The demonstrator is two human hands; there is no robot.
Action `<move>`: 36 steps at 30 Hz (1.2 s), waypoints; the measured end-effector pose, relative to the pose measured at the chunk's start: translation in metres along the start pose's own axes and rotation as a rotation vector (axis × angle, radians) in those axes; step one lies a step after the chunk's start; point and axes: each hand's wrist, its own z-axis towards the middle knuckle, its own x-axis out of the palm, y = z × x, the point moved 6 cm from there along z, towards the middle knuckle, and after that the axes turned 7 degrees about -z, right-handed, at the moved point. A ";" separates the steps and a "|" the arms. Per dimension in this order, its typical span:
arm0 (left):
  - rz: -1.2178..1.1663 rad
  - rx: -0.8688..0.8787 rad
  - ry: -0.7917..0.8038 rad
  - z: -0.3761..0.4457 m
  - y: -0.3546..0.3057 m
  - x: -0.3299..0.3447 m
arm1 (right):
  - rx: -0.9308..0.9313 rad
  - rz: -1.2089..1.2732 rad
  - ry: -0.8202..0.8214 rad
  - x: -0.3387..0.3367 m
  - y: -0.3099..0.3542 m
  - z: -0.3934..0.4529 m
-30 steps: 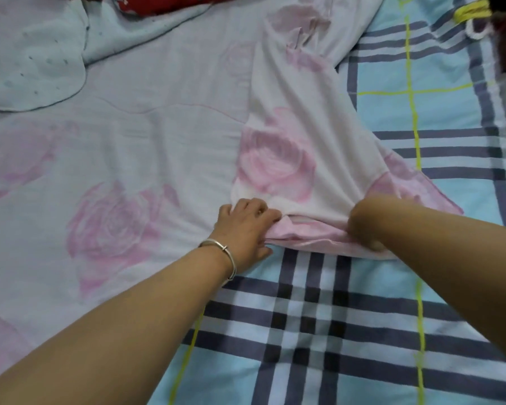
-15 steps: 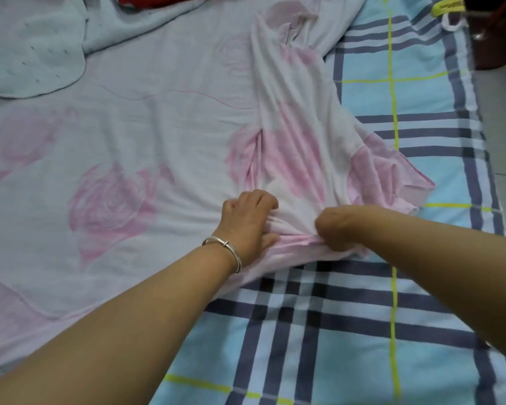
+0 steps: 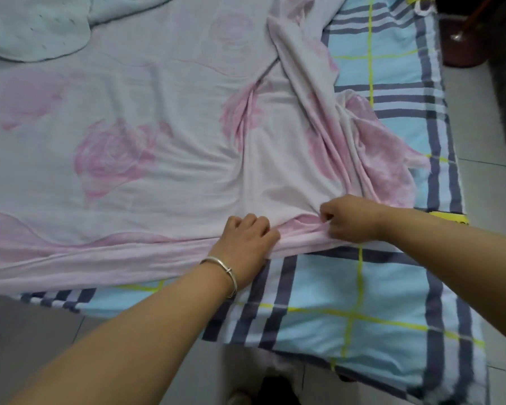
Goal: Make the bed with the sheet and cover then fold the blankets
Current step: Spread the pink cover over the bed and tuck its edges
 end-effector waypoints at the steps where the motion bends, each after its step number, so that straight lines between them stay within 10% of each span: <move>1: -0.014 -0.017 -0.039 -0.001 -0.001 -0.001 | -0.037 0.042 -0.033 0.000 0.005 -0.005; 14: -0.328 -0.433 0.315 -0.026 -0.052 0.021 | -0.355 -0.048 -0.073 0.027 0.008 -0.062; 22: -0.384 -0.447 0.548 -0.080 -0.114 0.069 | -0.454 -0.109 0.482 0.117 0.038 -0.130; 36: -0.355 -0.472 0.666 -0.131 -0.150 0.109 | -0.362 -0.027 0.589 0.182 0.066 -0.169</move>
